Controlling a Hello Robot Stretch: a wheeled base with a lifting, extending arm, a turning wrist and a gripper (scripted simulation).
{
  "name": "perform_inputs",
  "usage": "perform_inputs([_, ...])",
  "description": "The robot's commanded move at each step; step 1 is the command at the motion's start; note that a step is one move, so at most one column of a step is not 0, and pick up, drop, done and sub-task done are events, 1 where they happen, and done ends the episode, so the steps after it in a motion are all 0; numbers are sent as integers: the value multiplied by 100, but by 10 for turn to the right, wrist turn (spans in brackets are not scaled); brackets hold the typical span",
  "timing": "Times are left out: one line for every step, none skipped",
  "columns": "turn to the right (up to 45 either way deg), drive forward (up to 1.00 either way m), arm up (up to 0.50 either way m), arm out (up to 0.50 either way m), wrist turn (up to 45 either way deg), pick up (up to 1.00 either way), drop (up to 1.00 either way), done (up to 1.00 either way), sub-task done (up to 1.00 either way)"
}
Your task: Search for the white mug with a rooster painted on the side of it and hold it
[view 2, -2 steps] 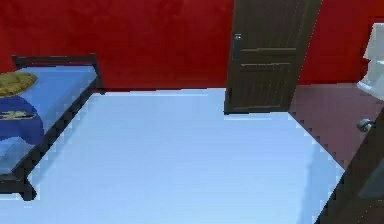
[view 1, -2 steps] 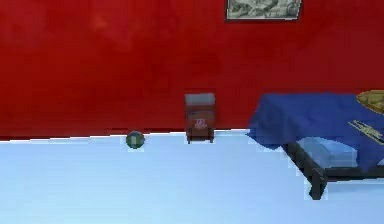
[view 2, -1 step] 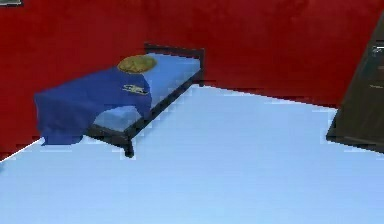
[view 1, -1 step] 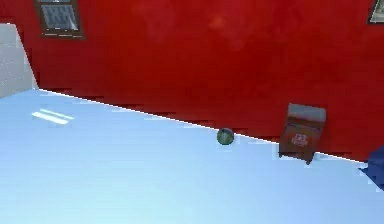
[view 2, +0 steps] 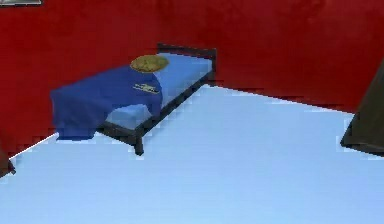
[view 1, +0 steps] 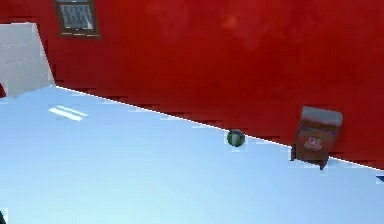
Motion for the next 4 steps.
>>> perform_inputs([0, 20, 0, 0, 0, 0, 0, 0, 0])
perform_inputs([-450, 0, 0, 0, 0, 0, 0, 0, 0])
perform_inputs([-300, 0, 0, 0, 0, 0, 0, 0, 0])
perform_inputs([0, 35, 0, 0, 0, 0, 0, 0, 0])
